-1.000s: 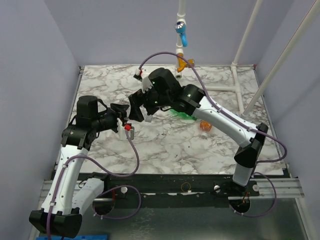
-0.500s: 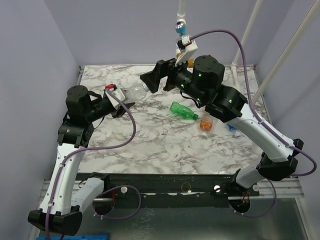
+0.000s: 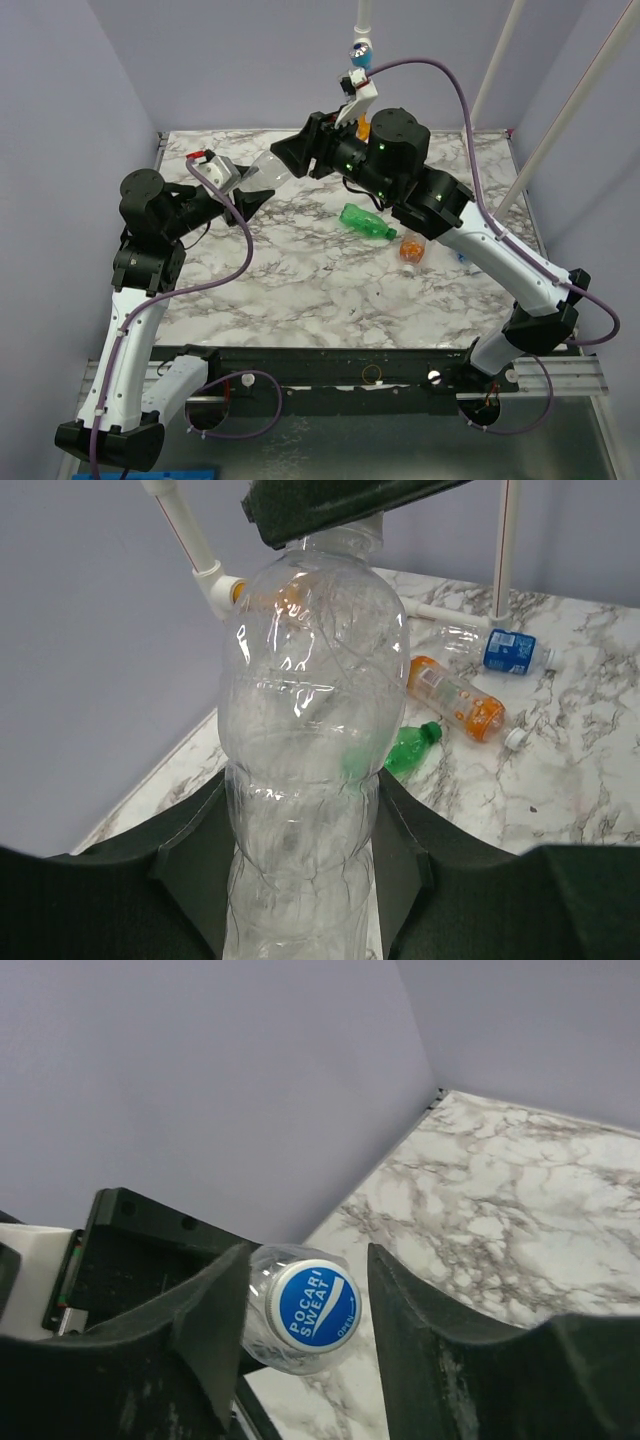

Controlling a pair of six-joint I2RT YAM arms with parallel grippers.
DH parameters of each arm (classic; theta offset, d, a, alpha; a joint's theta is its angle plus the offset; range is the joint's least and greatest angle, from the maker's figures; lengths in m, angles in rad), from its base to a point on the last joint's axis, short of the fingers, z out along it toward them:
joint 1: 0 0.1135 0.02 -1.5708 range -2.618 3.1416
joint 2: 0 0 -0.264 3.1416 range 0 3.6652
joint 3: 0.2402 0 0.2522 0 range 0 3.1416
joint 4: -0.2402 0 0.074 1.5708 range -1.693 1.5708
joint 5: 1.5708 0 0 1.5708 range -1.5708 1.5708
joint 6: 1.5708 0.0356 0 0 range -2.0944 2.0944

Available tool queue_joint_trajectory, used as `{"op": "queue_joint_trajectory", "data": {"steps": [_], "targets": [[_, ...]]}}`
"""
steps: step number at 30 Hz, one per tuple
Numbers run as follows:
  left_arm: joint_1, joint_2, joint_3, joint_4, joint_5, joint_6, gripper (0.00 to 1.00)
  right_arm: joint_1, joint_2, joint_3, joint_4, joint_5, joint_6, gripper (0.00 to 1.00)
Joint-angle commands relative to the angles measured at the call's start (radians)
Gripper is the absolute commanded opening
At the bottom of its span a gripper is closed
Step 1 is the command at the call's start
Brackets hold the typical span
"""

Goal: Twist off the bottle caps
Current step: Pick up the plastic bottle at the center of the board, then unscrew the bottle cap from the plastic bottle.

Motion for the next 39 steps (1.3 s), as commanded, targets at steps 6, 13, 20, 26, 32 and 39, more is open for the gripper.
{"op": "queue_joint_trajectory", "data": {"steps": [6,13,20,26,32,39], "targets": [[-0.003,0.002,0.016,0.056,0.048,-0.143,0.98,-0.002,0.028,0.036,0.083,-0.051,0.005,0.16],[-0.004,0.043,0.058,0.046,0.126,-0.286,0.99,-0.002,0.045,0.045,0.069,-0.155,-0.142,0.01],[-0.004,0.070,0.058,0.037,0.179,-0.251,0.81,-0.002,0.036,0.051,0.061,-0.177,-0.169,0.01],[-0.006,0.098,0.082,0.025,0.133,-0.224,0.32,-0.002,0.071,0.082,0.066,-0.192,-0.152,0.05],[-0.011,0.107,0.096,0.026,0.112,-0.235,0.31,-0.002,0.116,0.133,0.086,-0.070,-0.124,0.74],[-0.014,0.104,0.066,0.100,0.037,-0.348,0.26,-0.002,0.109,0.094,0.149,-0.003,-0.077,0.61]]}}
